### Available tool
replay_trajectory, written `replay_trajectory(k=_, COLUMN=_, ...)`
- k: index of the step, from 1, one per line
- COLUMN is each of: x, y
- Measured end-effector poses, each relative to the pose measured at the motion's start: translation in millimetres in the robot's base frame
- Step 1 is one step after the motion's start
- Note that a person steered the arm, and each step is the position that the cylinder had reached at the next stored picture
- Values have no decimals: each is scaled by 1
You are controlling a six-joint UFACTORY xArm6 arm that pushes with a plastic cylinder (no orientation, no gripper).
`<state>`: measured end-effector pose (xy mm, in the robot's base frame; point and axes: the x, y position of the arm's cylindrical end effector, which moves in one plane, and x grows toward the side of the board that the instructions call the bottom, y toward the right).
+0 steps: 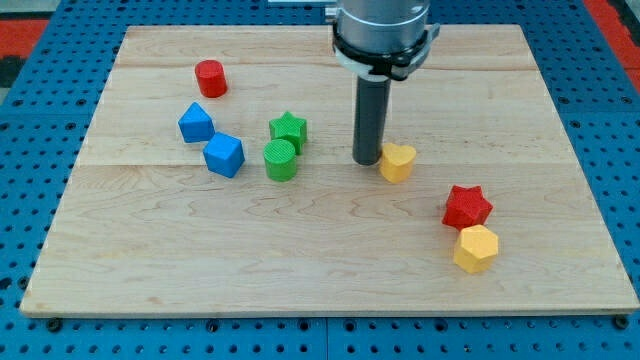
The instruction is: Move your arm diagonal to the red circle
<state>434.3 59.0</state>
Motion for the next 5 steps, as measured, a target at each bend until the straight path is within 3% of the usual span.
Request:
replay_trajectory(k=2, x=7, y=82)
replay_trajectory(k=3, x=-46, y=68)
replay_trajectory(k=4, x=-133, y=41)
replay_trajectory(k=5, x=-194, y=6)
